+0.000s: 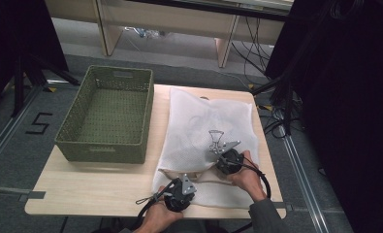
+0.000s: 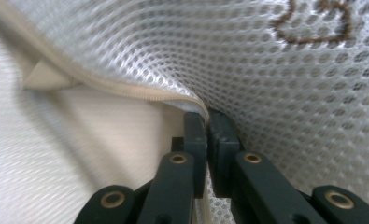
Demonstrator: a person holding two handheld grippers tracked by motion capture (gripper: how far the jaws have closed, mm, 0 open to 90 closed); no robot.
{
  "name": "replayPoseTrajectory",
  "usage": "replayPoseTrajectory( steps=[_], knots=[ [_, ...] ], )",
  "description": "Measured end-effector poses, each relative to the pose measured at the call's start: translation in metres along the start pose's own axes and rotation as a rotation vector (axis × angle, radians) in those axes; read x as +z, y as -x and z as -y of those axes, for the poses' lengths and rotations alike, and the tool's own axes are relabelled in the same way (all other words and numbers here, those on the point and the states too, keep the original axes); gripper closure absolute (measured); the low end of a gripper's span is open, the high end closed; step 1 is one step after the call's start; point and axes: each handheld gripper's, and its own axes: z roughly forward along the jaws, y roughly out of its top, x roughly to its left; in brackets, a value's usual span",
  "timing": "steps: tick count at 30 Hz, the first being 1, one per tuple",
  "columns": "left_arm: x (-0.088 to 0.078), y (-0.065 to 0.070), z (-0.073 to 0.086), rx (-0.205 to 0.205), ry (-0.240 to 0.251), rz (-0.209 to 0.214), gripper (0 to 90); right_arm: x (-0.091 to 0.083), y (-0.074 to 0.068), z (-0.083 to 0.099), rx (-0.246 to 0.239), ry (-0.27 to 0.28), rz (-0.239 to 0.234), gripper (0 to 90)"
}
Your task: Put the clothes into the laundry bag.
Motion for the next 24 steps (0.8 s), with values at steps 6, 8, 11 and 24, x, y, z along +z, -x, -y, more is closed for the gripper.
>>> replayPoseTrajectory(
  steps=[6,8,11,24],
  knots=[
    [0.0,0.0,0.0,0.001,0.0,-0.001,88.7,-0.016,-0.018,0.01,-0.052,-0.015,-0.061,88.7],
    [0.0,0.0,0.0,0.001,0.0,-0.001,88.5,-0.015,-0.024,0.012,-0.06,-0.037,-0.07,88.7],
    [0.0,0.0,0.0,0.002,0.001,-0.002,88.3,-0.008,-0.031,0.013,-0.105,-0.094,-0.053,88.7],
    [-0.018,-0.01,0.001,-0.03,0.011,0.032,70.5,-0.008,-0.029,0.014,-0.105,-0.088,-0.058,84.4]
  ],
)
